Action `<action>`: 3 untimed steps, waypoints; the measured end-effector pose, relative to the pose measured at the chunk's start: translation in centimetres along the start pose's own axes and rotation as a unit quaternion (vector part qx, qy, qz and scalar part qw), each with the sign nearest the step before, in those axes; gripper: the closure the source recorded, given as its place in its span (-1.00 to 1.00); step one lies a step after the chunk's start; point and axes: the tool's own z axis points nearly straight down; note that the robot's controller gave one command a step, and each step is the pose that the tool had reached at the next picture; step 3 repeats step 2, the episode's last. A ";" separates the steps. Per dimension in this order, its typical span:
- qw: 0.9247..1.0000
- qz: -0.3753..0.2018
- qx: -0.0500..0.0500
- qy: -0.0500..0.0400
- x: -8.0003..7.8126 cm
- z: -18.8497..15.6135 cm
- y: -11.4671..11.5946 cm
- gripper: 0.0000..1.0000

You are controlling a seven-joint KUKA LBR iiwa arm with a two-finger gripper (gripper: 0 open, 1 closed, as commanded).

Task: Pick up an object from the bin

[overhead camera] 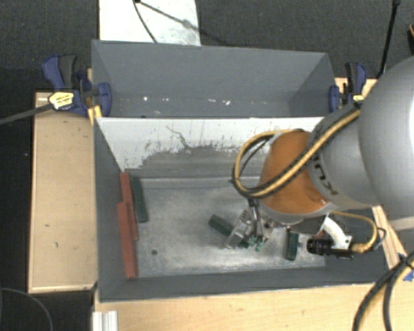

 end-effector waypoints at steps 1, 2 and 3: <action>1.000 0.001 -0.001 -0.001 -0.1 -0.9 0.0 1.00; 1.000 0.000 -0.001 -0.001 -0.2 -6.5 0.1 1.00; 1.000 0.000 -0.001 -0.001 -0.2 -6.5 0.1 1.00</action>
Offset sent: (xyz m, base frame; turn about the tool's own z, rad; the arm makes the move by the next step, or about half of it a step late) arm 0.0000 -0.0002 0.0082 0.0000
